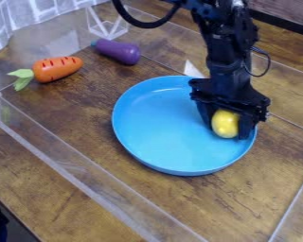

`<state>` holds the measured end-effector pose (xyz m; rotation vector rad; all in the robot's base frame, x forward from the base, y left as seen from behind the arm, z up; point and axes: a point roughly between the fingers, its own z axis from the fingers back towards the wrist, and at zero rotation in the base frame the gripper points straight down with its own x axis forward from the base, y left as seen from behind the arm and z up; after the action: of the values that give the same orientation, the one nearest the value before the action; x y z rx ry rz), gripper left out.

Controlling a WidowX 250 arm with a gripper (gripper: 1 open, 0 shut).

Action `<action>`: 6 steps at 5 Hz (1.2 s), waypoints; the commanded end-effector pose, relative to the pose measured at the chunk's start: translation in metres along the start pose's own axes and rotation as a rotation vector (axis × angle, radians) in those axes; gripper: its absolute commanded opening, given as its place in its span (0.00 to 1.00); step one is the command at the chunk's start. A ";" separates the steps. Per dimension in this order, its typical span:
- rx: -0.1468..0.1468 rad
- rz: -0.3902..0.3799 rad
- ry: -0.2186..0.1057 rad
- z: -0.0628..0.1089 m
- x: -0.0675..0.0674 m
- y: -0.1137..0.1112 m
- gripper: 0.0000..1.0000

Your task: Remove the lemon from the blue tray and put it on the table

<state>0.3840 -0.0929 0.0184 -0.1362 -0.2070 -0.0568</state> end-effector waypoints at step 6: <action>0.053 -0.029 0.112 -0.013 -0.019 0.000 0.00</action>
<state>0.3770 -0.0923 0.0173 -0.0854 -0.1501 -0.0880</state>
